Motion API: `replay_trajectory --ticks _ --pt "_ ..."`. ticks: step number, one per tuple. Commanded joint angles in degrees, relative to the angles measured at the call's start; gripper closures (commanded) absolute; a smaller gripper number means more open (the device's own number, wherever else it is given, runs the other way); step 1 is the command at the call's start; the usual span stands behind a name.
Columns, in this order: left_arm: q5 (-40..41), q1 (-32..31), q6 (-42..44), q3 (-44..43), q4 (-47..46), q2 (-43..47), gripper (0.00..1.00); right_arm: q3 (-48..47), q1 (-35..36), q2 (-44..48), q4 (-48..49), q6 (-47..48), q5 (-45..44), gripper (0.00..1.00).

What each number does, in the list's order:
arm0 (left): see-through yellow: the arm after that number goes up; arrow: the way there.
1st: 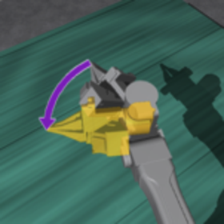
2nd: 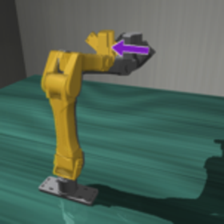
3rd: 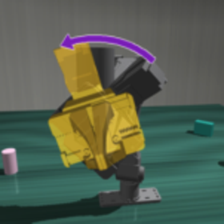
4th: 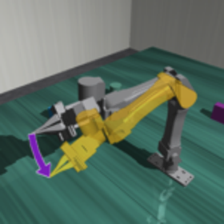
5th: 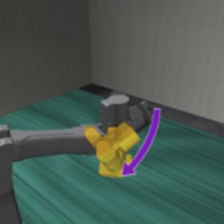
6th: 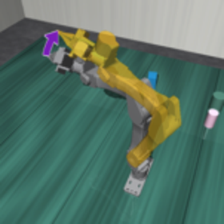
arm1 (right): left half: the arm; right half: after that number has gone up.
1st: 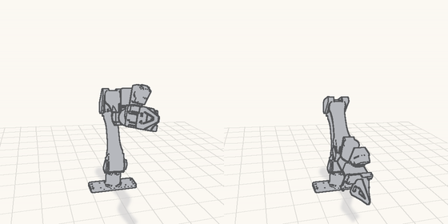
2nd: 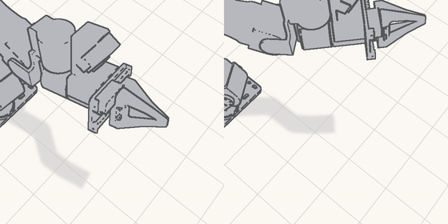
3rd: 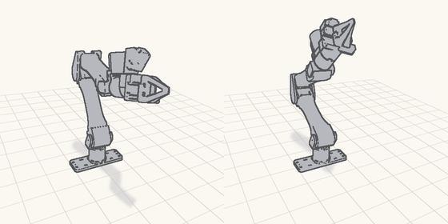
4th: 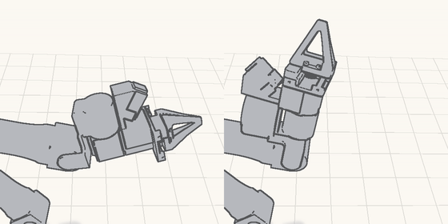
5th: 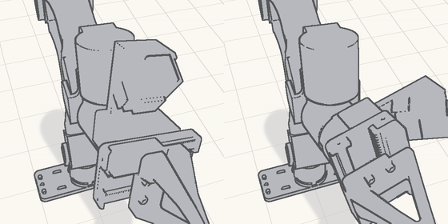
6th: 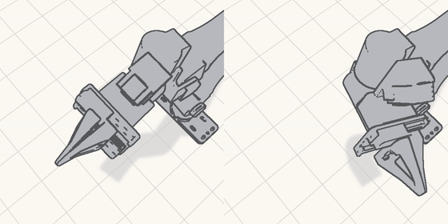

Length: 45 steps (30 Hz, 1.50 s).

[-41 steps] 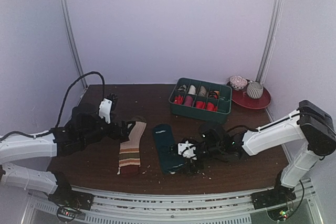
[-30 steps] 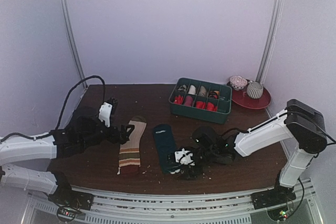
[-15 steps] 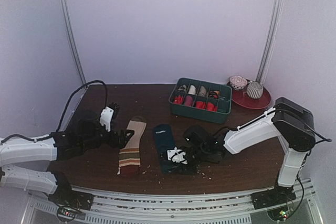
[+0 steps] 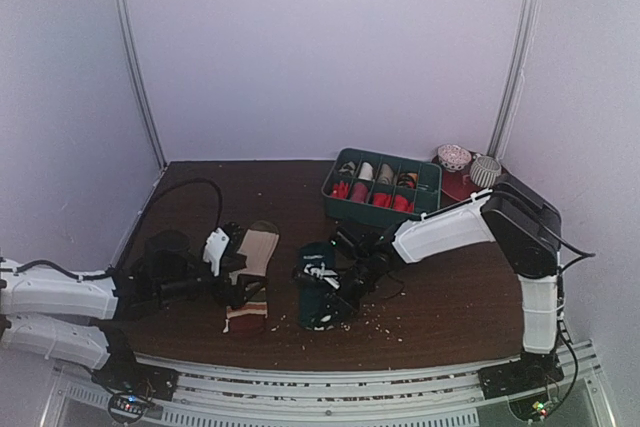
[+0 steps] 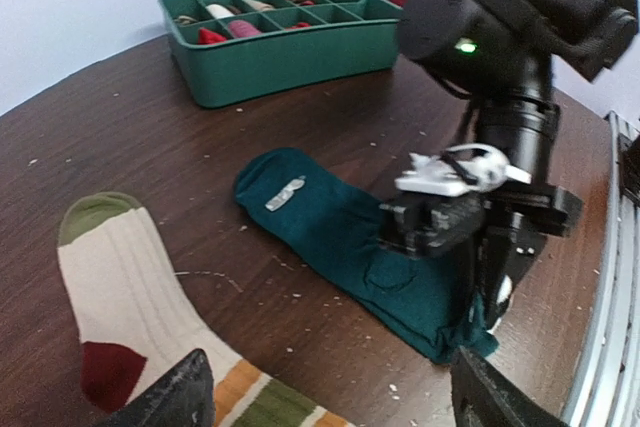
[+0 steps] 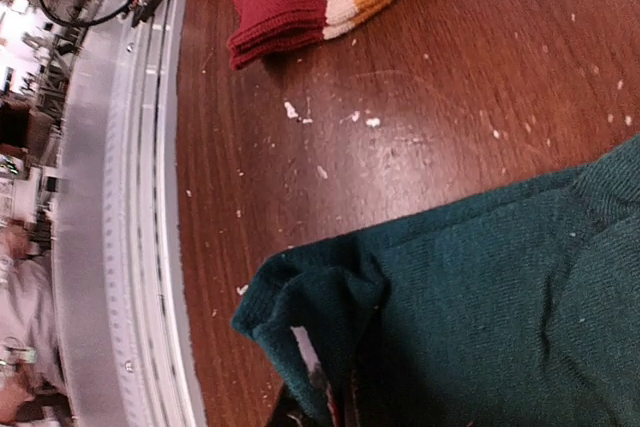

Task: Roll the socks
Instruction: Roll the sock at the center of the board.

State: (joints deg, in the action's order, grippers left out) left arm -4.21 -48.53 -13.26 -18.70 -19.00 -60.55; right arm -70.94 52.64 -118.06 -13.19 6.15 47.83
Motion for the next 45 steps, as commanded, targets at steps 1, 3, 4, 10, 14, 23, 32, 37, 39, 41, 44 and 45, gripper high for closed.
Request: replay_trajectory --ticks 1,3,4,10,14,23,32,37,39,41,44,45 --pt "-4.33 -2.92 1.96 1.81 -9.10 -2.18 0.19 -0.62 -2.45 -4.12 -5.09 -11.76 10.75 0.94" --pt "-5.00 -4.02 2.03 2.00 -10.64 -4.01 0.18 -1.43 -3.05 -5.46 -4.74 -13.04 10.95 0.94" --pt "-5.73 -4.74 2.17 1.88 -11.55 -5.60 0.18 -1.62 -3.32 -6.22 -4.38 -13.73 11.91 0.94" --pt "-6.81 -10.20 3.25 -0.08 -16.80 -16.25 0.17 -2.27 -3.80 -9.00 -3.48 -15.27 11.93 0.94" --pt "-8.35 -11.20 3.31 -1.76 -21.56 -23.08 0.16 -2.37 -3.95 -9.29 -3.40 -15.23 11.66 0.93" --pt "-8.23 -12.11 5.52 -4.33 -26.96 -30.65 0.13 -1.67 -4.08 -9.53 -5.21 -12.87 11.26 0.93" --pt "-12.16 -12.11 5.58 -5.97 -31.68 -37.74 0.34 -1.46 -4.42 -9.97 -5.37 -12.35 11.98 0.93" --pt "-12.26 -12.11 5.18 -7.21 -33.34 -40.19 0.50 -1.36 -4.44 -10.21 -5.97 -11.87 12.43 0.93" --pt "-12.87 -12.11 5.15 -8.05 -33.08 -41.59 0.56 -1.27 -4.43 -10.25 -6.03 -11.84 12.39 0.93" --pt "-13.57 -12.11 4.96 -8.89 -33.03 -43.16 0.61 -1.22 -4.47 -10.19 -6.20 -11.62 12.51 0.93" --pt "-15.04 -12.07 4.54 -9.70 -32.71 -44.94 0.70 -1.21 -4.41 -10.02 -6.40 -11.28 12.58 0.93" --pt "-15.57 -12.11 4.55 -10.19 -32.11 -45.59 0.78 -1.29 -4.36 -9.91 -6.41 -11.25 12.59 0.93"
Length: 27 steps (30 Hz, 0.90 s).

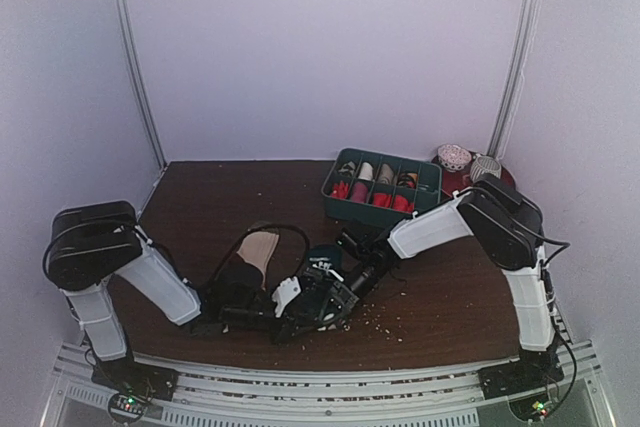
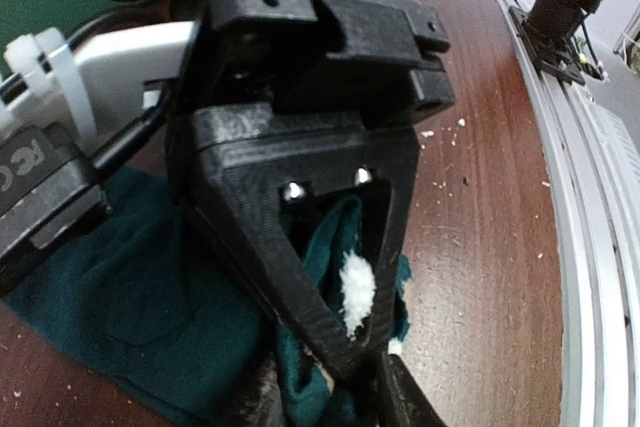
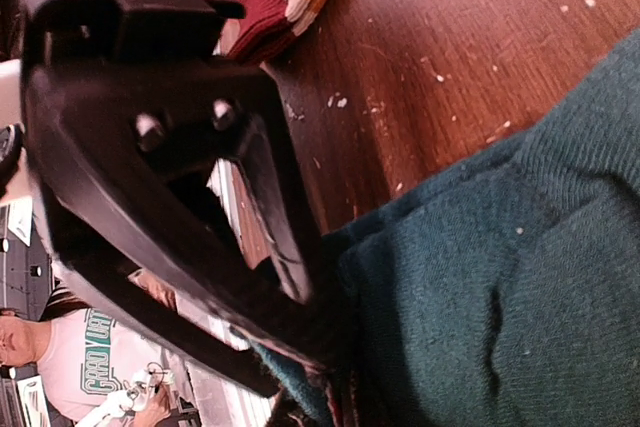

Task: Roll the socks
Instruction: Roll the sock at the center of the board.

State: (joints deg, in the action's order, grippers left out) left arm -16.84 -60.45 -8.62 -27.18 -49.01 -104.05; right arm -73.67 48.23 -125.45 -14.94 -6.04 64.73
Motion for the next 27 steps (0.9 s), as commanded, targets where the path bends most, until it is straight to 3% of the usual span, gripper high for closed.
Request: replay_trajectory --ticks 1,2,3,10,19,23,27 --pt "-3.55 -0.20 -0.07 -2.19 -1.03 -2.61 0.88 1.36 0.00 -2.46 -4.70 1.07 -4.34 0.92" --pt "-4.17 -0.20 0.00 -2.71 -0.20 -3.13 0.99 1.22 -0.06 -2.39 -4.74 1.18 -4.34 0.91" --pt "-4.45 -0.20 -0.33 -2.85 0.03 -3.48 1.00 1.05 -0.06 -2.35 -4.95 1.28 -4.31 0.90" --pt "-5.02 -0.16 -3.61 0.03 -0.20 -3.15 1.00 0.38 -0.30 1.53 -4.09 1.76 -6.27 0.81" --pt "-3.81 0.30 -7.68 0.96 4.70 -2.72 1.00 6.63 -2.60 15.84 13.67 -6.72 -10.80 0.74" --pt "-3.14 0.84 -9.93 0.63 8.04 -3.03 1.00 10.11 -2.61 21.57 16.67 -3.57 -13.22 0.71" --pt "-3.41 1.63 -12.04 -2.35 14.82 -3.11 1.00 17.94 -0.09 27.82 19.73 6.97 -21.02 0.68"
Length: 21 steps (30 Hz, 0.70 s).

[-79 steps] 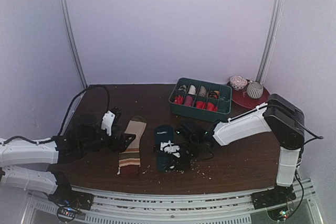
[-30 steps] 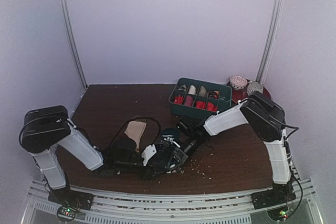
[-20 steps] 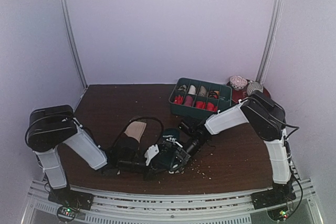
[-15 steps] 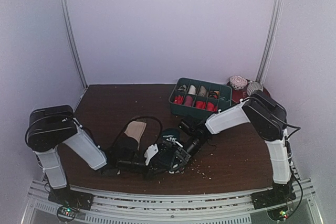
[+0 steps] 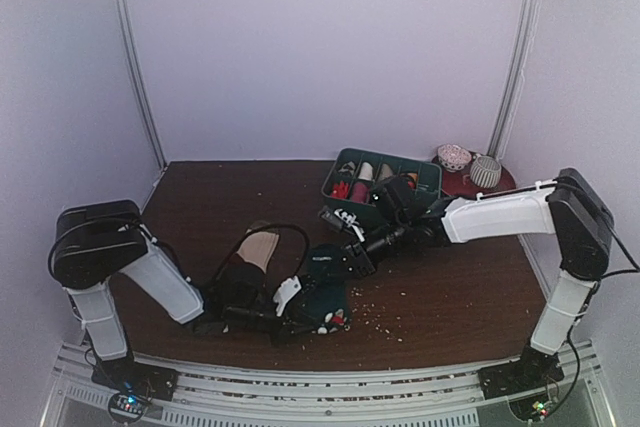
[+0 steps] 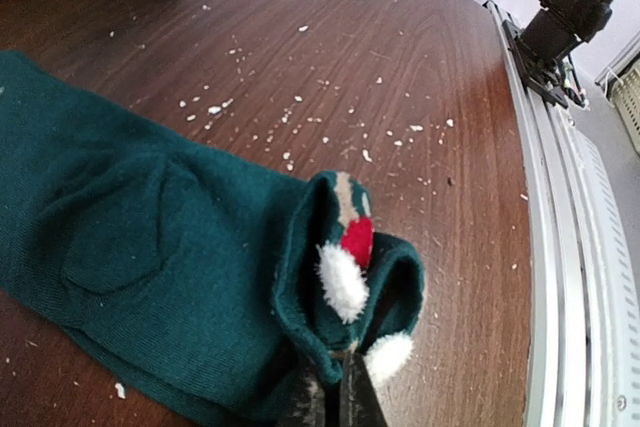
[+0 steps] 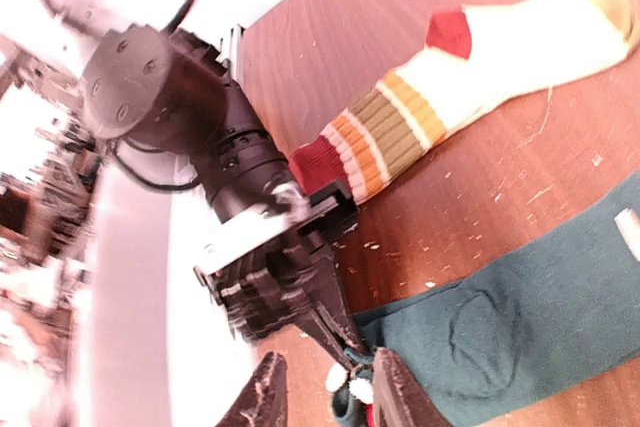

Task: Roll the socks
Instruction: Roll the sock at the center of the board.

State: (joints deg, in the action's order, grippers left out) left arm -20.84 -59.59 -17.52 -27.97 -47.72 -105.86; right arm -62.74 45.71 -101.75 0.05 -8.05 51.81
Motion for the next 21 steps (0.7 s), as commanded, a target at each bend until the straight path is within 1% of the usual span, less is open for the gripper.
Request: replay_trajectory --ticks 1,4,8,14,19,21 --pt "0.87 0.87 -3.68 -2.51 15.66 -1.21 1.00 9.43 3.50 5.66 6.27 11.55 -10.64 0.68" --pt "0.79 1.57 -6.15 -4.80 20.96 -1.21 1.00 17.36 7.59 9.32 12.65 17.04 -18.04 0.67" --pt "-1.28 3.51 -10.35 -5.89 24.18 -2.15 1.00 24.05 11.32 12.04 20.19 21.63 -24.04 0.66" --pt "-2.57 4.75 -11.67 -5.17 25.29 -2.57 1.00 23.12 13.56 9.15 17.59 26.12 -28.84 0.65" --pt "-2.80 4.75 -11.45 -5.27 25.20 -2.85 1.00 23.44 14.83 8.40 20.96 27.82 -30.88 0.64" --pt "-2.87 4.75 -11.25 -5.32 25.23 -3.01 1.00 22.40 14.84 6.84 20.23 28.20 -31.24 0.63"
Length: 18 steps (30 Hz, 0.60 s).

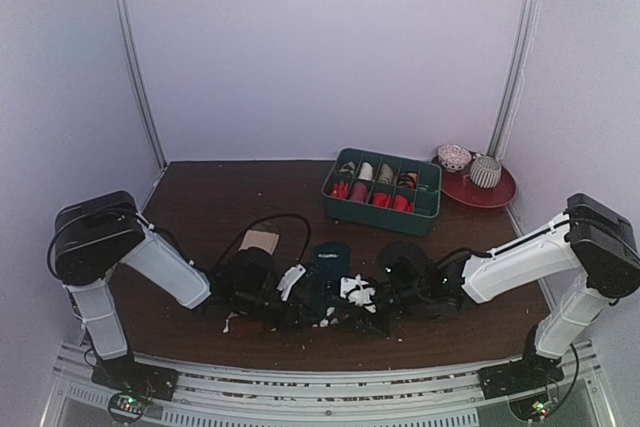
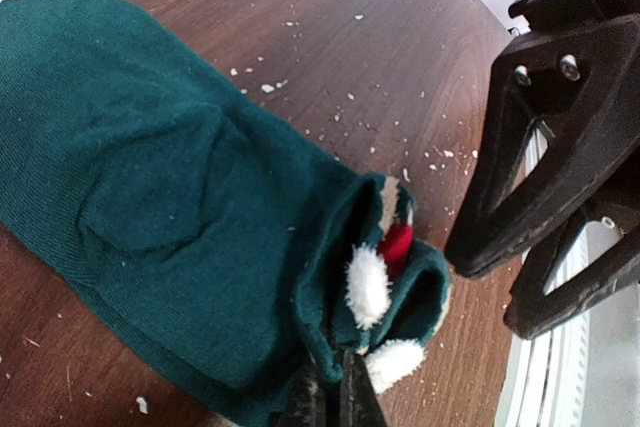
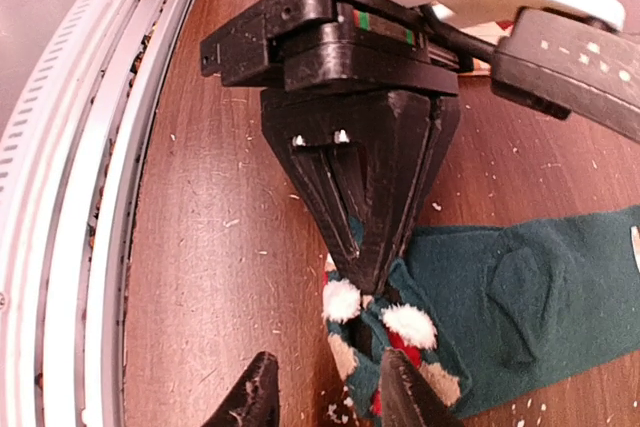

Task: Roll the socks
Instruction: Roll the sock at the center of the board.

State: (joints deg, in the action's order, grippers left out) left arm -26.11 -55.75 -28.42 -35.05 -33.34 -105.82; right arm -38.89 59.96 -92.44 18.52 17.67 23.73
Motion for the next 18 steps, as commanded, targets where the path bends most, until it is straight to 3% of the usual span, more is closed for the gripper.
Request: replay_trajectory --ticks 1,9,12,14,15,18 --pt "2.38 0.90 -0.27 1.72 10.84 -3.07 1.00 -2.16 0.59 -3.40 1.29 2.70 -3.35 0.61" --pt "1.78 0.90 0.77 2.11 10.48 -3.08 1.00 -5.07 0.59 -9.26 1.17 1.92 -8.76 0.58" --pt "1.91 0.90 1.28 2.29 9.56 -2.40 1.00 -7.02 0.52 -11.13 -2.21 -1.43 -10.22 0.81" --pt "3.36 0.90 1.59 2.52 8.74 -0.60 1.00 -7.87 0.44 -11.97 -4.45 -3.52 -10.58 0.91" --pt "4.77 0.90 1.98 2.43 8.89 0.56 0.98 -7.86 0.42 -12.21 -5.33 -4.76 -10.12 0.95" --pt "9.86 0.90 4.54 1.45 10.73 5.78 0.70 -7.10 -0.32 -12.30 -7.40 -10.63 -5.38 1.00"
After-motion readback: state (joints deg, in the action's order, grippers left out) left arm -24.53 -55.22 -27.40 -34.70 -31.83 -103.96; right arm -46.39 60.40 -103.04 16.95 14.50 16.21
